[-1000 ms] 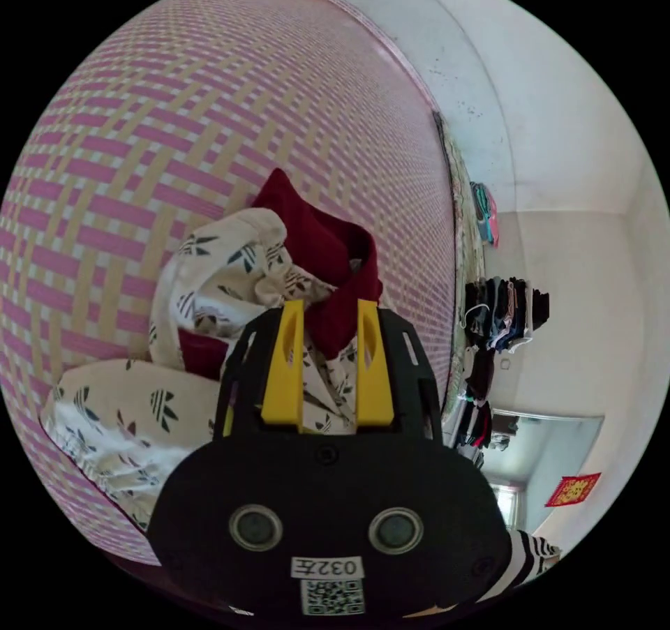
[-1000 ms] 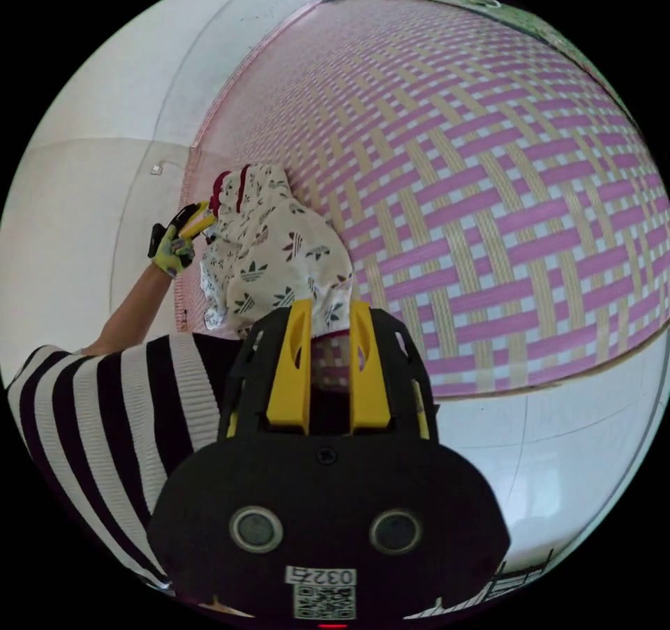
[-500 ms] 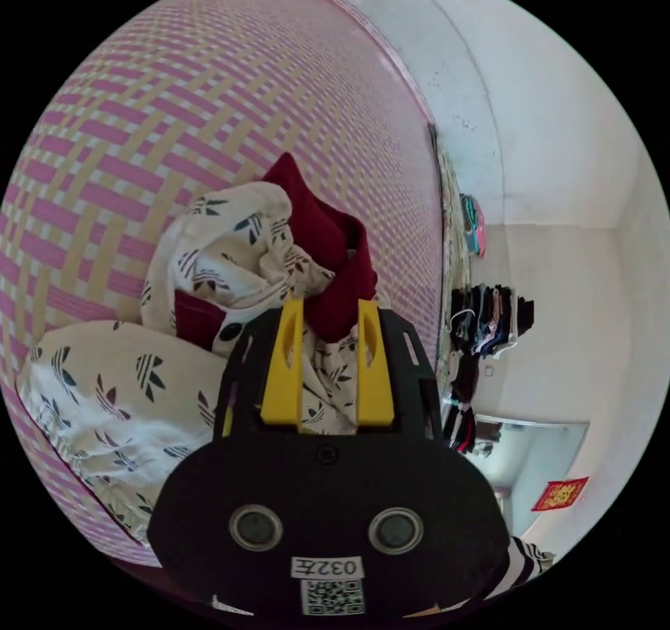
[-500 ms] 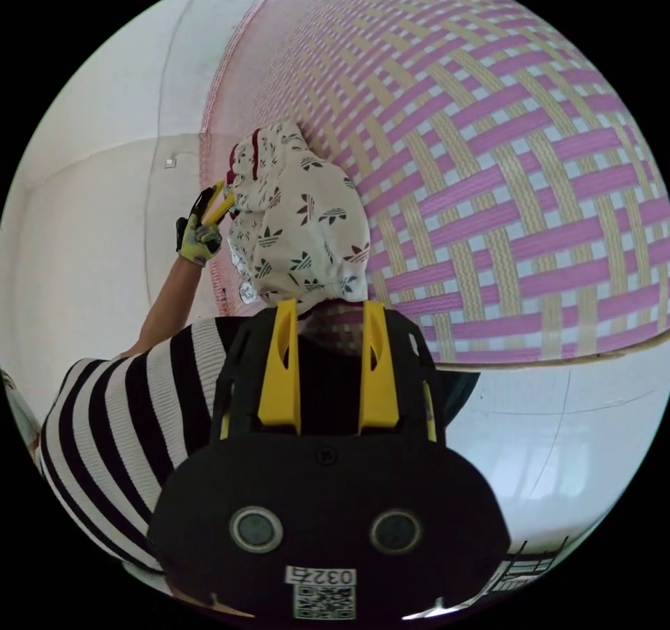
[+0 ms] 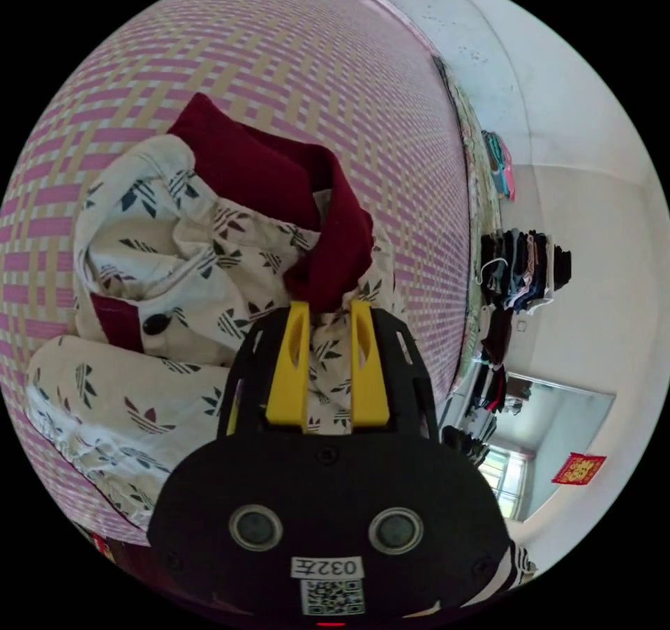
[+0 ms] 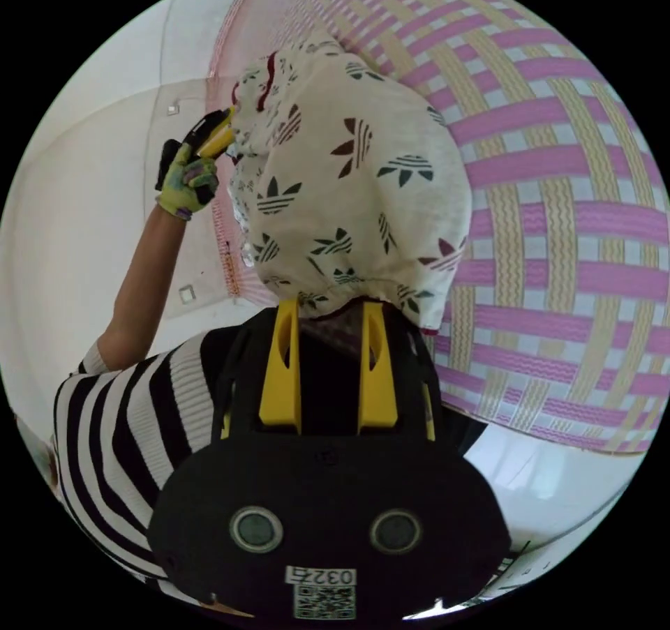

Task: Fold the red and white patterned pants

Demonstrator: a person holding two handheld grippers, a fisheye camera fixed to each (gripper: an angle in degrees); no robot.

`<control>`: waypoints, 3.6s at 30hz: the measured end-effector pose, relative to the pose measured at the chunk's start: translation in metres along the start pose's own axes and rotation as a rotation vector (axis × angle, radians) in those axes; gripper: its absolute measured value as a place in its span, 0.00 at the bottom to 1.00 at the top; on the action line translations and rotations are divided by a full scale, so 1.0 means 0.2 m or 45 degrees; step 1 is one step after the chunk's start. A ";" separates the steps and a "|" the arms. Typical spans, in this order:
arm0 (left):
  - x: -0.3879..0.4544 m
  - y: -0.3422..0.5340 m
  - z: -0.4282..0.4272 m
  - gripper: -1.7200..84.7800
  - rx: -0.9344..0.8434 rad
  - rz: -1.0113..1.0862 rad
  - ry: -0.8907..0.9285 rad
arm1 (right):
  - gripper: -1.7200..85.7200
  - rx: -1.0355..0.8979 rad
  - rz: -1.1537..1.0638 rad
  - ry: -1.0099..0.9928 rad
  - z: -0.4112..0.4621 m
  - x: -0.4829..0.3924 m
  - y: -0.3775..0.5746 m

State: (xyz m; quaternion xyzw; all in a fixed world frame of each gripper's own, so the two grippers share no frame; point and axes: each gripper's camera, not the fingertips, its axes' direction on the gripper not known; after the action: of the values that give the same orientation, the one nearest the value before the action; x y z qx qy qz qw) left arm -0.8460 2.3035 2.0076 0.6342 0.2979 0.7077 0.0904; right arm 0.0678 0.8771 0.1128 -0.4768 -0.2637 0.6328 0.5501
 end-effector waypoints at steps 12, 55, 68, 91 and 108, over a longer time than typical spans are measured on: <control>-0.10 0.41 -0.47 0.00 0.262 0.172 1.340 | 0.06 0.734 -0.207 -0.440 -0.55 0.13 0.44; -1.67 0.77 -1.18 0.06 0.529 -0.296 0.335 | 0.12 0.607 -0.177 0.233 -0.57 -0.33 -0.27; -1.68 0.61 -1.12 0.13 0.497 -0.391 0.252 | 0.12 0.381 -0.016 -0.013 -0.28 -0.11 0.29; -1.75 0.19 -1.31 0.04 0.405 -0.424 0.332 | 0.09 -0.022 -0.007 -0.108 -0.26 -0.20 0.01; -1.70 0.13 -1.97 0.01 0.606 0.168 1.012 | 0.01 0.686 -0.838 0.066 -1.14 -0.89 0.08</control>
State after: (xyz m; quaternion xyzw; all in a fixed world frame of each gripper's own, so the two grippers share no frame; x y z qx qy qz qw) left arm -1.1527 1.9903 1.7278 0.3345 0.4224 0.8121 -0.2239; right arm 0.2547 0.6610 0.0621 -0.2224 -0.2132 0.4574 0.8342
